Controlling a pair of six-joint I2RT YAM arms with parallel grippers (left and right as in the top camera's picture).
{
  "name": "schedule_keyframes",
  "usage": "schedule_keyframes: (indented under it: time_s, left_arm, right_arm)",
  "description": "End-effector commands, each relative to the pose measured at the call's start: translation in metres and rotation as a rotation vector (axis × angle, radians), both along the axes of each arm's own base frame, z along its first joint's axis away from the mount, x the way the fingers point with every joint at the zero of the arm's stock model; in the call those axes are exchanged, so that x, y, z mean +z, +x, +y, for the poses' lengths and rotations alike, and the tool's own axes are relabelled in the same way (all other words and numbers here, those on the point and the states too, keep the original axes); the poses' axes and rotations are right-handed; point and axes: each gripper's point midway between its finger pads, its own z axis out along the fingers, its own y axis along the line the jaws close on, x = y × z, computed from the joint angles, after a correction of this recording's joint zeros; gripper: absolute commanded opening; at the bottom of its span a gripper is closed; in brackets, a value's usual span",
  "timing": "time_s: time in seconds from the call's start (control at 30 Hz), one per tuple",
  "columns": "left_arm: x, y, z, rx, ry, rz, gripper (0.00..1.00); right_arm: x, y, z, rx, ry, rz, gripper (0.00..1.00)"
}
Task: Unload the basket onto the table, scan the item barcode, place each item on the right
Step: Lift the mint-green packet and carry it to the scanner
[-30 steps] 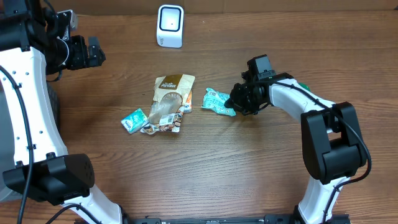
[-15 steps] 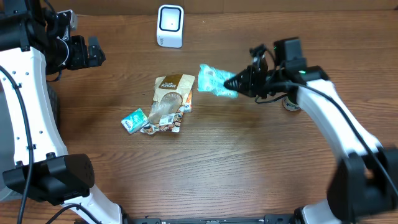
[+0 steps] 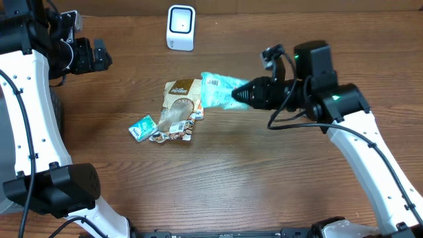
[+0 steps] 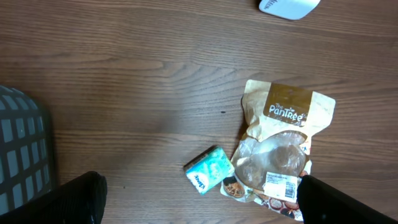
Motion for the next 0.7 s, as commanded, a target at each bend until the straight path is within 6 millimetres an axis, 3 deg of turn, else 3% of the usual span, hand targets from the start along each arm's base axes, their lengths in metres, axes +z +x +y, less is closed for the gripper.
schedule_keyframes:
  time_s: [0.0,0.23,0.53,0.67]
  left_arm:
    - [0.002,0.001,-0.002,-0.019,0.0,-0.009,1.0]
    - [0.002,0.001,-0.002,-0.02,0.0,-0.009,1.0]
    - [0.002,0.001,-0.002,-0.019,0.0,-0.009,0.99]
    - [0.002,0.001,-0.002,-0.019,0.0,-0.009,1.0]
  right_arm:
    - [0.029,0.012,-0.007,-0.123,-0.115,-0.071,0.04]
    - [0.064,0.002,-0.006,-0.091,-0.233,-0.055,0.04]
    - [0.062,0.0,-0.003,-0.078,-0.305,-0.085,0.04]
    - [0.071,0.016,0.0,-0.089,-0.35,-0.134,0.04]
